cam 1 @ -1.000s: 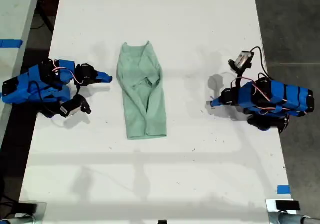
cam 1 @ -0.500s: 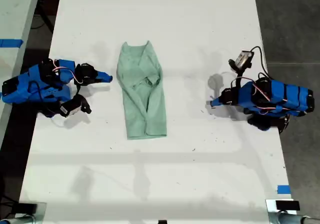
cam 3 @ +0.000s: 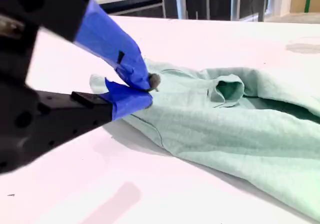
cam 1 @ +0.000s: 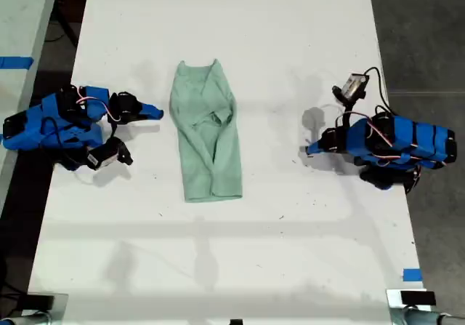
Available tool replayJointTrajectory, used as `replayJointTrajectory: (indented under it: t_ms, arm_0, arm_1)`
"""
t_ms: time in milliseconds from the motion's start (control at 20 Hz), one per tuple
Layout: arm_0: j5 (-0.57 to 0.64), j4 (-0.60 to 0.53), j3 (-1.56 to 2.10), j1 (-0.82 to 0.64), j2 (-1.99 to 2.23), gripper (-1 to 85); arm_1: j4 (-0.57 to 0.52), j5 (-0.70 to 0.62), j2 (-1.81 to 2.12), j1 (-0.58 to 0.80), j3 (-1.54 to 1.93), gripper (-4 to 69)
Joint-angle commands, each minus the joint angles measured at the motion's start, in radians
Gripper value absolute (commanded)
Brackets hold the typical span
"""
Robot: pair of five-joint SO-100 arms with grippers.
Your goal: Fold t shirt
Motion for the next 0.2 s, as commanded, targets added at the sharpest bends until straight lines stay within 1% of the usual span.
replayJointTrajectory:
  t_ms: [0, 150]
  arm_0:
    - [-0.009, 0.002, 0.04, 0.005, 0.012, -0.3]
    - [-0.009, 0.002, 0.04, 0.005, 0.012, -0.3]
  arm_1:
    - [0.002, 0.009, 0.012, 0.0, 0.057, -0.1]
    - [0.002, 0.011, 0.012, 0.0, 0.057, -0.1]
